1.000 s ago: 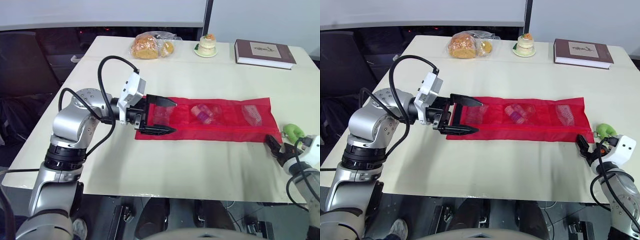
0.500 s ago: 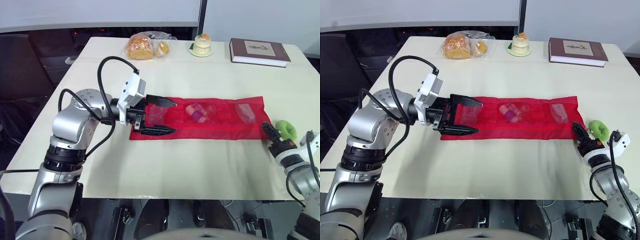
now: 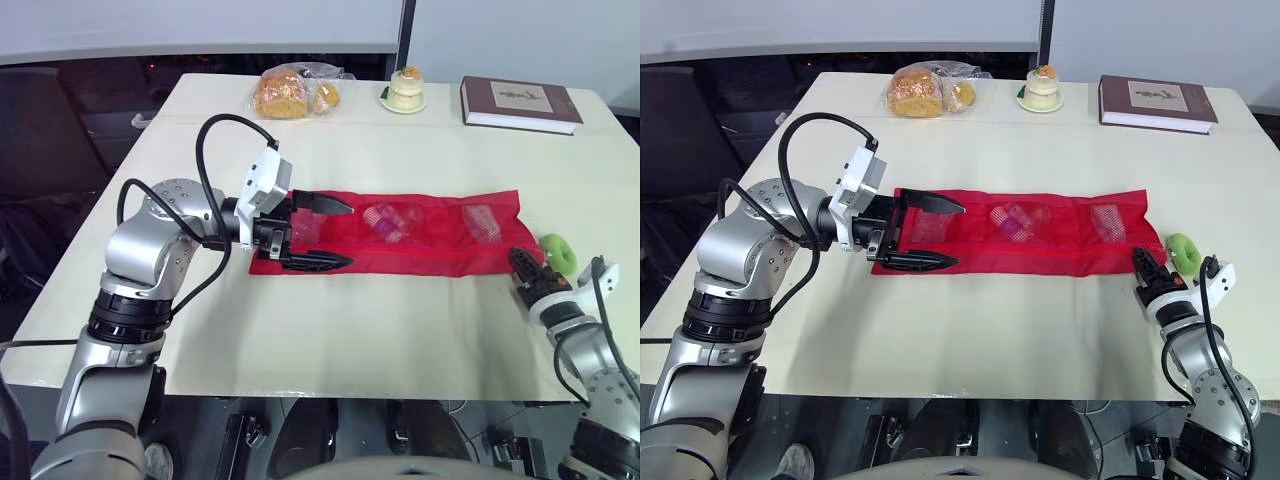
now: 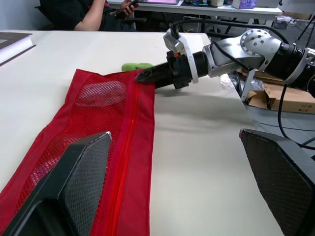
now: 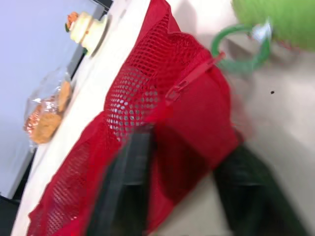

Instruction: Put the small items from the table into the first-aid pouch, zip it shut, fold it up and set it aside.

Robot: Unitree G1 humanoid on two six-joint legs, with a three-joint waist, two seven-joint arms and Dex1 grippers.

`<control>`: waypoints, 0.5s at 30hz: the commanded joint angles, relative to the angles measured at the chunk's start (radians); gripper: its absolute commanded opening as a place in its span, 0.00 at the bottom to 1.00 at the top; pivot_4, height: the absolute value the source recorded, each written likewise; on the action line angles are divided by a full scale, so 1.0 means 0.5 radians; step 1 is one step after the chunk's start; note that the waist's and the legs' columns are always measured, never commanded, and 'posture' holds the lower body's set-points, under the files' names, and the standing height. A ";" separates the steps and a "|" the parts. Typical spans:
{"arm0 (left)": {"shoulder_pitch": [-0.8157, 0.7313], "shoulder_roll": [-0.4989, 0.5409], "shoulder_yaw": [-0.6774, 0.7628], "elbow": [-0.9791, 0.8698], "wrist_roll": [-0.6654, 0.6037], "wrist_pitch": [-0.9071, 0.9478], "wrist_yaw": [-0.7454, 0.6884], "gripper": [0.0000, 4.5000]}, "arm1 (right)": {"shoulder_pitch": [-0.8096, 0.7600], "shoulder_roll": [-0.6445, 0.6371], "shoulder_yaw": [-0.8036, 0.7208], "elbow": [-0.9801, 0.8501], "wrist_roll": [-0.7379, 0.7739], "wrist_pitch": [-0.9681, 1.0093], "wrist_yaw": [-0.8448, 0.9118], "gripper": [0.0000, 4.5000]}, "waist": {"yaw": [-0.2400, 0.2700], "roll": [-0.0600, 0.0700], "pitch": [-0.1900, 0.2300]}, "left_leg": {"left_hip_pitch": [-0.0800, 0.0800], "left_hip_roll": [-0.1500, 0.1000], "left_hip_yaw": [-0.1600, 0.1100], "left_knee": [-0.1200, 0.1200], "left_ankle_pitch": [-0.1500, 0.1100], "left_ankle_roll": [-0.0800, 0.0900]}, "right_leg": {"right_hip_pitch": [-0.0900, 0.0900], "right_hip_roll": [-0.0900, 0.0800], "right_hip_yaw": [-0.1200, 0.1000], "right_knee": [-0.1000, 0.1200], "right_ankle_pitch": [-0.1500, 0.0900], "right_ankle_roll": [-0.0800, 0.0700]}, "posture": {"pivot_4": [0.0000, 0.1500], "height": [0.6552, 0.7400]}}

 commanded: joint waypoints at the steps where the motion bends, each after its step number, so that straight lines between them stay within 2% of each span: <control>1: -0.031 0.013 0.009 -0.048 -0.011 -0.023 0.008 1.00 | 0.016 -0.032 -0.023 -0.030 -0.013 -0.074 0.004 0.01 | 0.004 0.000 0.000 | 0.000 0.000 0.000 0.000 0.000 0.000 | 0.000 0.000 0.001 0.000 0.000 0.000 | 1.00 0.87; 5: -0.037 0.011 0.007 -0.045 -0.011 -0.027 0.015 1.00 | 0.031 -0.078 -0.075 -0.055 -0.017 -0.137 -0.004 0.01 | 0.009 0.001 0.000 | -0.001 -0.002 -0.001 0.000 0.000 0.000 | 0.000 0.000 0.002 0.000 0.000 0.000 | 1.00 0.87; 11: -0.069 -0.013 0.022 -0.038 -0.030 -0.019 0.054 1.00 | 0.162 -0.309 -0.280 -0.144 0.075 -0.174 0.068 0.01 | 0.022 0.002 0.001 | -0.001 -0.003 0.000 0.000 0.000 0.000 | 0.000 -0.001 0.002 0.000 0.000 0.000 | 1.00 0.87; 15: -0.095 -0.031 0.027 -0.032 -0.040 -0.014 0.072 1.00 | 0.358 -0.593 -0.313 -0.310 -0.040 -0.230 0.475 0.01 | 0.023 0.005 0.002 | -0.001 -0.003 0.001 0.000 0.000 0.001 | 0.000 -0.001 0.003 0.000 0.000 0.000 | 1.00 0.87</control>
